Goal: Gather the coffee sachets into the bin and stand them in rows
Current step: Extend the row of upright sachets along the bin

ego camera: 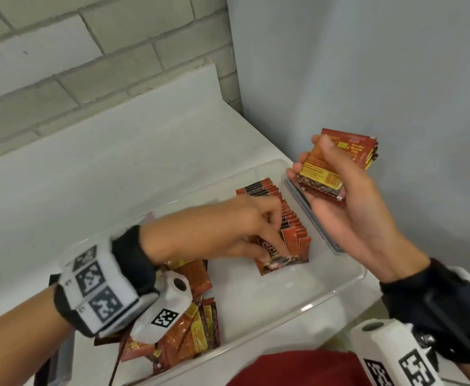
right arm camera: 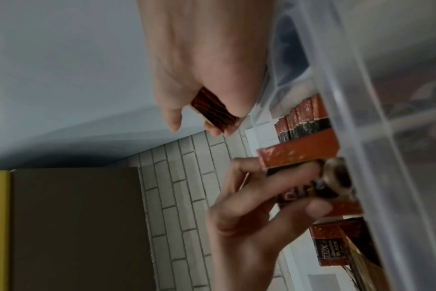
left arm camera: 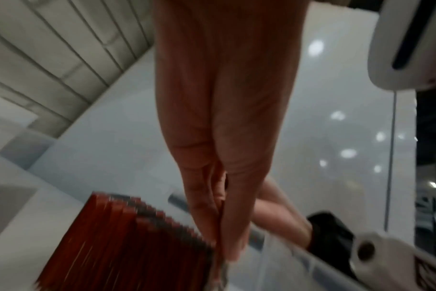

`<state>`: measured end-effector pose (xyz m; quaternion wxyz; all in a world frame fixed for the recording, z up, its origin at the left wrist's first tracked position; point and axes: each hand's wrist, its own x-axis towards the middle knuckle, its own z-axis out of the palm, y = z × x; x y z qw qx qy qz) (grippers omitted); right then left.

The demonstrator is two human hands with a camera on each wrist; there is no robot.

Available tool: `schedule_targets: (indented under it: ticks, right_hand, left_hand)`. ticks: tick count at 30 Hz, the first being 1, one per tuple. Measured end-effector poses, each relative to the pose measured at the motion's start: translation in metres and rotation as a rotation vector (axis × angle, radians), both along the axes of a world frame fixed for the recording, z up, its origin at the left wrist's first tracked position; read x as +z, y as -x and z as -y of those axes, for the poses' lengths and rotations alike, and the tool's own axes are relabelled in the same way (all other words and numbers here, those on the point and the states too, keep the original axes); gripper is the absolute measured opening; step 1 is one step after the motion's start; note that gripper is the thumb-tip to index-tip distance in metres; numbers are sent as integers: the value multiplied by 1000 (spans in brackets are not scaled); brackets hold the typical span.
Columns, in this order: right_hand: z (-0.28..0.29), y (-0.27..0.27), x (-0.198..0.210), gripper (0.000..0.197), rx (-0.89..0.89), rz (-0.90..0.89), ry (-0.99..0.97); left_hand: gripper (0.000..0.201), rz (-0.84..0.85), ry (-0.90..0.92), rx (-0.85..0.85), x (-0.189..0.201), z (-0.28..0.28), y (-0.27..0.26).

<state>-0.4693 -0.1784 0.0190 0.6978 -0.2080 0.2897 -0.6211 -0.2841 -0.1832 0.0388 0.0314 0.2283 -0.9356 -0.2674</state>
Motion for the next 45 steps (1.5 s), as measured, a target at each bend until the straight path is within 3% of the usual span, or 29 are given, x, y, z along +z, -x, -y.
schedule_targets:
  ticks: [6, 10, 13, 19, 22, 27, 31, 35, 38, 41, 45]
  right_hand:
    - [-2, 0, 3, 16, 7, -7, 8]
    - [-1, -1, 2, 21, 11, -6, 5]
    - [-1, -1, 2, 29, 17, -20, -19]
    - [-2, -1, 4, 43, 32, -51, -30]
    - [-4, 0, 6, 40, 47, -63, -23]
    - [-5, -1, 8, 45, 61, -67, -53]
    - [-4, -1, 7, 51, 67, -69, -70]
    - [-3, -2, 6, 37, 92, -52, -83]
    - [-4, -1, 7, 31, 105, 17, -80]
    - [-5, 1, 8, 24, 149, 65, -82]
    - [-5, 1, 5, 52, 231, 89, -37]
  left_hand:
    - [25, 71, 117, -26, -30, -1, 17]
    - [9, 151, 208, 2, -34, -4, 24]
    - [11, 177, 229, 25, -38, -6, 27]
    - [19, 58, 347, -15, -39, -9, 29]
    - [22, 92, 409, -34, -44, -9, 29]
    - [26, 185, 432, -33, -43, -14, 28]
    - [31, 100, 373, -42, -44, -16, 29]
    - [31, 23, 284, -37, -35, -11, 26]
    - [26, -71, 98, 37, -19, -4, 16]
    - [21, -130, -50, 226, -1, 4, 1]
    - [16, -348, -25, 555, 9, 10, -10]
